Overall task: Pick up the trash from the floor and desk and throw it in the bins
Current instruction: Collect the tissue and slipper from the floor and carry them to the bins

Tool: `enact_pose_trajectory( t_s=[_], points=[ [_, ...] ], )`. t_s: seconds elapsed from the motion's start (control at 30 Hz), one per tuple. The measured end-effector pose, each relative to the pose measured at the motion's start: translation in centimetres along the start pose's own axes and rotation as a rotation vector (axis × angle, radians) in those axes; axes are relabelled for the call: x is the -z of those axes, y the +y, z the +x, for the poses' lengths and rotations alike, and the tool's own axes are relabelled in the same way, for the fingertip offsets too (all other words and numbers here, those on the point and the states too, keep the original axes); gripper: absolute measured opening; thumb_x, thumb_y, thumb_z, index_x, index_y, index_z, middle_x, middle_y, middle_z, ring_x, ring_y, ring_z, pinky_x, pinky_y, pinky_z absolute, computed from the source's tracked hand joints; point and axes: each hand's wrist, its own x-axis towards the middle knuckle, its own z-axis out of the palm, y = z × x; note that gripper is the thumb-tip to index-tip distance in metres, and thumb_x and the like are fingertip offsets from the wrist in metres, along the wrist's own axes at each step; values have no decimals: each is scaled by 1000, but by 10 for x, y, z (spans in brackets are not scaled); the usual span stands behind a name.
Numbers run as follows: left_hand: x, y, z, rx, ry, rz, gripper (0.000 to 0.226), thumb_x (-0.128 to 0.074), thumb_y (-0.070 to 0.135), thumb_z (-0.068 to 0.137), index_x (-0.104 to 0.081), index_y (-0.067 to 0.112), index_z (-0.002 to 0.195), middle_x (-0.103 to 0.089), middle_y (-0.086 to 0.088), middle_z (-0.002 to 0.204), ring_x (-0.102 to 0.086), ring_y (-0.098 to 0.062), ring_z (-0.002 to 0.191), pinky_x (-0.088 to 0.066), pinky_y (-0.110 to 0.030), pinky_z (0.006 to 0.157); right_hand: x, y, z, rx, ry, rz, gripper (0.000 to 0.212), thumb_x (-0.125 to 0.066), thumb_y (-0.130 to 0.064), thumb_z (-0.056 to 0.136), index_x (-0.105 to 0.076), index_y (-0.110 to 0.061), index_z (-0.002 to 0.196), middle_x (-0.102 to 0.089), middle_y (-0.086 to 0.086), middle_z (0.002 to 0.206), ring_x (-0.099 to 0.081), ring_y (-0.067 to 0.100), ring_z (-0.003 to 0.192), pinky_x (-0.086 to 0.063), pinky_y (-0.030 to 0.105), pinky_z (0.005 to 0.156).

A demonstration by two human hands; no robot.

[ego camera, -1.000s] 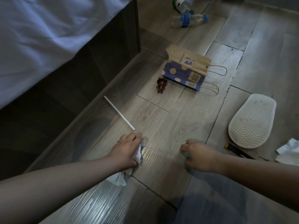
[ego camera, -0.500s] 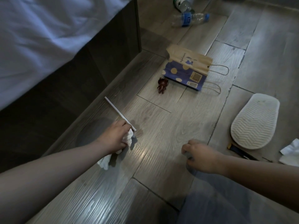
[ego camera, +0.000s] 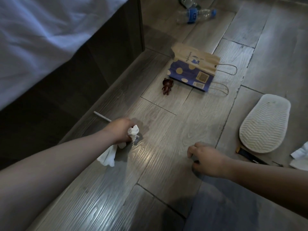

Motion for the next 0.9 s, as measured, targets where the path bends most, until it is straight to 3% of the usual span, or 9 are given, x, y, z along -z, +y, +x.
enact_pose_trajectory(
  t_s=[0.13, 0.27, 0.33, 0.4, 0.57, 0.63, 0.73, 0.77, 0.9],
  points=[
    [4, 6, -2, 89, -73, 114, 31, -68, 40, 77, -64, 23, 102, -64, 0, 103, -60, -21, 98, -46, -29, 74, 2, -1, -1, -5, -12, -6, 35, -59, -26, 84, -53, -19, 118, -49, 3, 117, -54, 20, 102, -37, 23, 74],
    [11, 12, -3, 78, -114, 74, 22, -69, 36, 77, -66, 21, 93, -67, 1, 99, -62, -20, 97, -44, -26, 72, 7, -2, -5, -8, -42, 7, 38, -58, -26, 84, -52, -19, 121, -50, 3, 119, -53, 21, 105, -44, 27, 84],
    [16, 15, -2, 37, -119, -23, 13, -67, 29, 79, -59, 20, 75, -69, 1, 96, -63, -20, 95, -45, -28, 72, 10, -1, -8, -17, -59, 9, 38, -56, -26, 86, -51, -18, 123, -50, 5, 121, -53, 21, 106, -47, 32, 89],
    [19, 21, -2, 4, -131, -136, 24, -69, 21, 77, -49, 21, 64, -67, 0, 88, -62, -18, 88, -47, -29, 74, 14, 1, -11, -36, -72, -2, 40, -55, -27, 88, -50, -18, 126, -50, 5, 124, -53, 22, 109, -47, 34, 90],
    [29, 33, -2, 31, -141, -506, 13, -76, 22, 73, -65, 17, 78, -66, 2, 77, -63, -13, 75, -46, -23, 63, 26, 8, -20, -78, -67, 37, 46, -54, -27, 90, -45, -17, 134, -49, 7, 130, -50, 22, 117, -44, 30, 94],
    [36, 28, -5, 77, -141, -544, 13, -75, 24, 72, -63, 20, 70, -66, 6, 69, -63, -8, 65, -46, -21, 58, 30, 12, -24, -95, -63, 41, 48, -53, -29, 91, -43, -18, 136, -48, 7, 132, -50, 22, 118, -44, 30, 95],
    [42, 22, -16, 94, -259, -631, 33, -70, 27, 80, -56, 21, 51, -58, 11, 48, -55, -3, 45, -41, -15, 52, 31, 13, -28, -105, -64, 20, 49, -53, -30, 91, -42, -17, 137, -48, 8, 133, -50, 23, 118, -44, 31, 94],
    [40, 21, -18, 112, -275, -690, 34, -68, 26, 82, -55, 21, 51, -59, 10, 46, -56, -5, 43, -42, -17, 52, 31, 12, -29, -101, -71, 11, 49, -54, -29, 91, -42, -17, 137, -48, 8, 133, -50, 23, 118, -44, 32, 93],
    [23, 17, -35, 292, -228, -993, 8, -69, 24, 84, -63, 19, 82, -70, 9, 58, -69, -7, 55, -56, -22, 52, 25, 5, -31, -69, -99, -25, 47, -54, -26, 90, -46, -14, 134, -50, 10, 131, -51, 25, 117, -45, 32, 94]
  ],
)
